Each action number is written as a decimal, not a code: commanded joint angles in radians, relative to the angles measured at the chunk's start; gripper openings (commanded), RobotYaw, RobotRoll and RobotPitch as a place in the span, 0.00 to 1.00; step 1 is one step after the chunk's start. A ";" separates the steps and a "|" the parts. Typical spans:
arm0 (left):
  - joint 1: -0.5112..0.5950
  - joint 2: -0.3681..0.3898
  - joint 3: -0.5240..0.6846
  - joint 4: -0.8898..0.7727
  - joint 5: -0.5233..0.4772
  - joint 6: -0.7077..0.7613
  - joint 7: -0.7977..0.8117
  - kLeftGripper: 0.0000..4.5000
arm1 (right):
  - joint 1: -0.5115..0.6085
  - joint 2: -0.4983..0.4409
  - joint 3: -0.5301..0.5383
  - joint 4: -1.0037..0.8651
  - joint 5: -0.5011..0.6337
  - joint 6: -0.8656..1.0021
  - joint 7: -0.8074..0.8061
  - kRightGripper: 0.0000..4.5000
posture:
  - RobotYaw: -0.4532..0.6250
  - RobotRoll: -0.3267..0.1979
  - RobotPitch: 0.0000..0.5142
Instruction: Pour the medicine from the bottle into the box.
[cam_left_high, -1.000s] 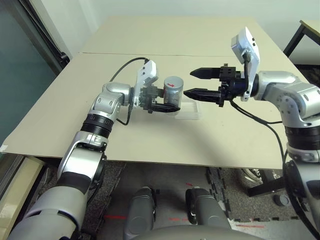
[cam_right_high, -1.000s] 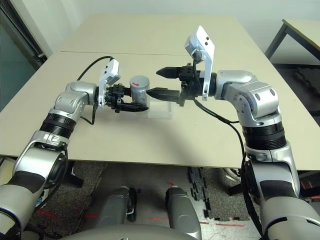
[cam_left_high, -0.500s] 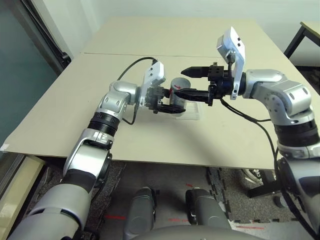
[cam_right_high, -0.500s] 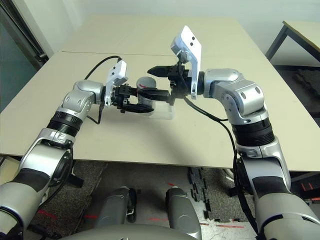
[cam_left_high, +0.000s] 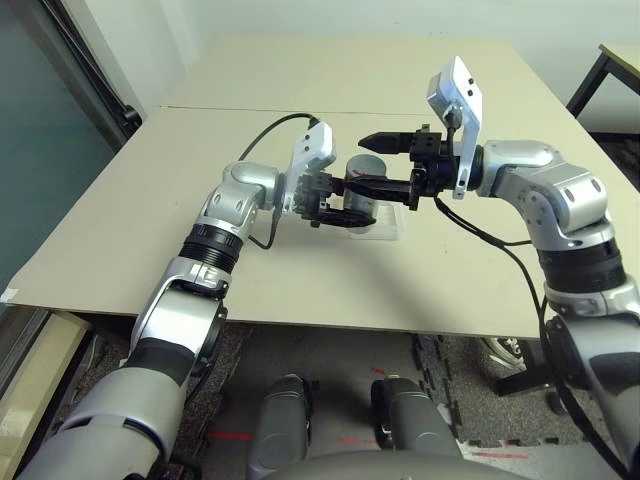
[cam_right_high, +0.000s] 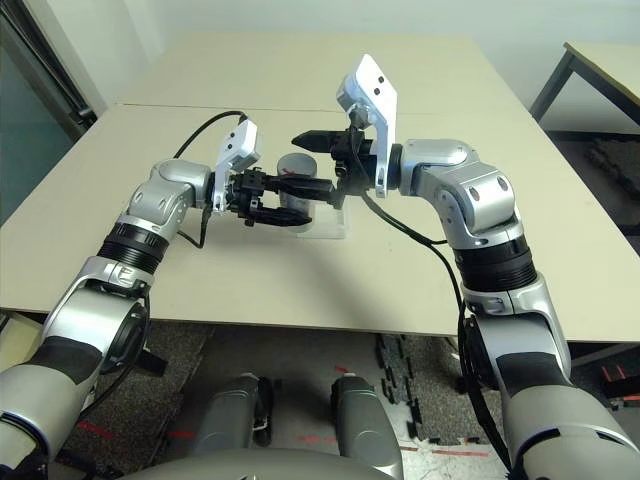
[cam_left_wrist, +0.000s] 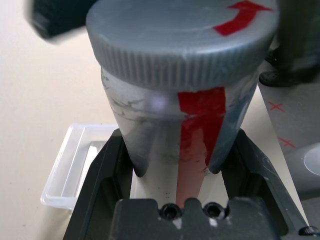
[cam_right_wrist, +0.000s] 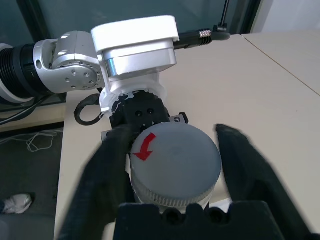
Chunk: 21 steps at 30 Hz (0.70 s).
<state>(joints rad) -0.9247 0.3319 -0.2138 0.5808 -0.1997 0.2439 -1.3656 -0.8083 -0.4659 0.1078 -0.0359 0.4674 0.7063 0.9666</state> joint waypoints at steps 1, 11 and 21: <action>-0.006 0.006 0.013 -0.024 -0.009 0.006 0.001 0.60 | 0.017 0.002 -0.005 -0.008 0.012 -0.012 0.008 0.57 | 0.42 0.62 0.12; -0.001 0.004 0.011 -0.103 -0.036 0.050 -0.019 0.60 | -0.001 0.012 -0.031 0.036 0.098 -0.039 0.122 0.57 | 0.42 0.62 0.13; -0.012 -0.008 -0.028 -0.170 -0.042 0.084 -0.070 0.60 | -0.174 0.004 0.058 0.292 0.036 -0.220 0.492 0.57 | 0.42 0.62 0.14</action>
<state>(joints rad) -0.9234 0.3354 -0.2114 0.4389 -0.2398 0.3227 -1.4288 -0.9552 -0.4871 0.1185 0.2363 0.5048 0.5317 1.3744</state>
